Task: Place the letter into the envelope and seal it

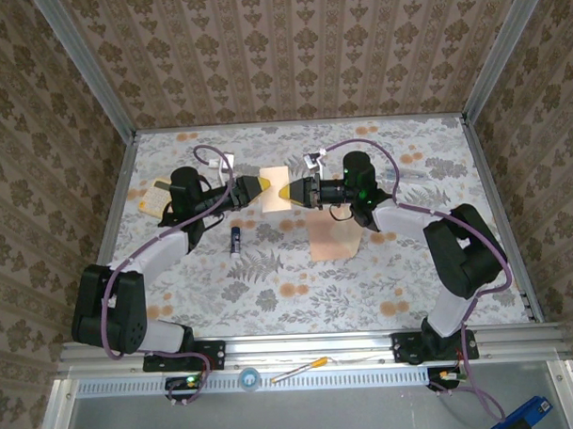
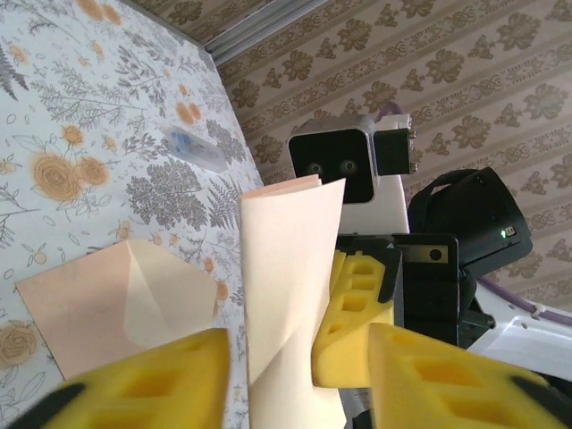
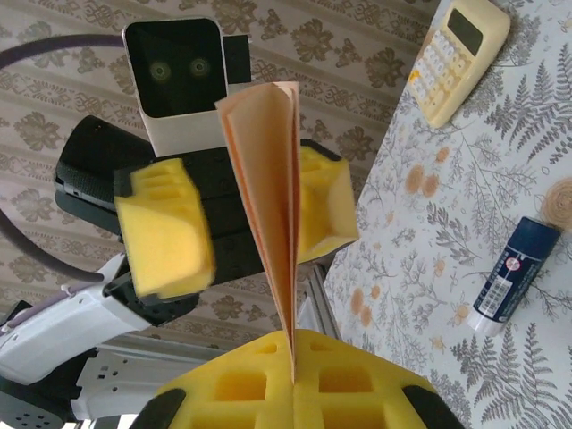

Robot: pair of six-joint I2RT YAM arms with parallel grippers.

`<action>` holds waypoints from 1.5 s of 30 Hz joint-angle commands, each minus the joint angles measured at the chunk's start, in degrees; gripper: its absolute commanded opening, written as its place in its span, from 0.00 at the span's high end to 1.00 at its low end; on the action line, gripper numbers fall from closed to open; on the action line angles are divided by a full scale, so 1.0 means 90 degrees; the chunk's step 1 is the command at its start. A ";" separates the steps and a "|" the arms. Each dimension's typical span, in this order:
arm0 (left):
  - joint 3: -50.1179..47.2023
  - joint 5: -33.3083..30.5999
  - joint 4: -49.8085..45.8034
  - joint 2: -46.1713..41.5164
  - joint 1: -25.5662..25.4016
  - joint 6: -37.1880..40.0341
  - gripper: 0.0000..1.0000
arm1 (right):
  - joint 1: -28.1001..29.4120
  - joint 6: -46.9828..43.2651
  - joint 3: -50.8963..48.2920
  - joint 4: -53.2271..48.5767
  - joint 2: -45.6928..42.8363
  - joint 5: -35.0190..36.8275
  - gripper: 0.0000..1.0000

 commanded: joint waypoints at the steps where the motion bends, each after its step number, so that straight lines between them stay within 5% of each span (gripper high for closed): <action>1: 0.0153 0.0025 -0.0239 0.0046 0.0141 0.0215 0.42 | -0.0101 -0.0375 -0.0039 -0.0642 -0.0396 0.0171 1.00; 5: 0.0554 -0.0519 -0.2322 -0.0212 0.0154 0.1544 0.21 | -0.0302 -0.1076 0.0179 -0.2770 -0.0869 0.0533 1.00; 8: 0.1031 -0.1278 -0.4053 -0.0398 -0.0019 0.2767 0.15 | -0.0515 -0.1732 0.0284 -0.4120 -0.1246 0.0771 1.00; 13: 0.1495 -0.2132 -0.5270 -0.0293 -0.0206 0.3472 0.15 | -0.0962 -0.2590 0.0313 -0.5820 -0.1735 0.1143 1.00; 18: 0.1929 -0.2717 -0.5756 0.0119 -0.0644 0.3767 0.52 | -0.1472 -0.3404 0.0393 -0.7310 -0.1860 0.1519 1.00; 22: 0.2370 -0.2931 -0.5796 0.0679 -0.1168 0.3934 0.98 | -0.1799 -0.3877 0.0436 -0.8083 -0.1799 0.1865 1.00; 36: 0.4559 -0.3345 -0.6842 0.3374 -0.2185 0.4975 1.00 | -0.1897 -0.5095 0.0745 -0.9132 -0.0955 0.3162 1.00; 45: 0.4974 -0.3395 -0.7078 0.3902 -0.2197 0.5092 1.00 | -0.2021 -0.5282 0.0609 -0.8800 -0.0511 0.3151 1.00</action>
